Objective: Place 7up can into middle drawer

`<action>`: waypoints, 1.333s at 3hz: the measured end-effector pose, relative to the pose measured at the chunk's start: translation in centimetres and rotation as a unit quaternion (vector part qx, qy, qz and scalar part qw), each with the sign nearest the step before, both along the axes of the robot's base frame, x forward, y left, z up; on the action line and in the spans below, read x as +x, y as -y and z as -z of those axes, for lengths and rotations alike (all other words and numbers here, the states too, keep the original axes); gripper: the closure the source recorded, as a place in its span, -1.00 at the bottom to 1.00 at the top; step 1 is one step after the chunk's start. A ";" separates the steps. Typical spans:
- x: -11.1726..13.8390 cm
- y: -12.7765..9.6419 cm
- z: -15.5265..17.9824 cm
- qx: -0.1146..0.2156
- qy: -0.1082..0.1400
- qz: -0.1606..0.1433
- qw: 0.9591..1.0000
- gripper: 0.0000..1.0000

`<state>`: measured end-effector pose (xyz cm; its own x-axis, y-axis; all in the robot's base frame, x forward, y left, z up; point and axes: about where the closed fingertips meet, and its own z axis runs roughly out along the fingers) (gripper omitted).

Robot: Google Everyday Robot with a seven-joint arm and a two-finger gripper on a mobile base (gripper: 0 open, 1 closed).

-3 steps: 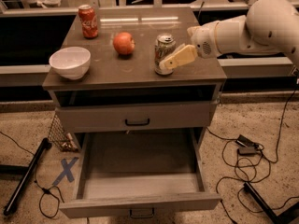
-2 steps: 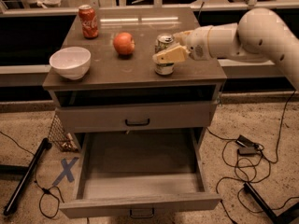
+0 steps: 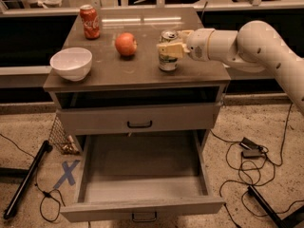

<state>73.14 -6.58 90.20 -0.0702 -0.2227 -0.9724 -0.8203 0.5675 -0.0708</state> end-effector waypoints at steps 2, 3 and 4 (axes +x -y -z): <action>-6.9 3.8 -2.6 -0.005 0.025 -0.071 0.997 1.00; -15.1 5.0 -1.9 -0.005 -0.045 -0.116 0.992 1.00; -19.5 4.1 1.1 -0.030 -0.112 -0.157 0.981 1.00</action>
Offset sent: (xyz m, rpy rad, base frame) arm -0.1565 -0.0690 0.0346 -0.0636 0.0035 0.3058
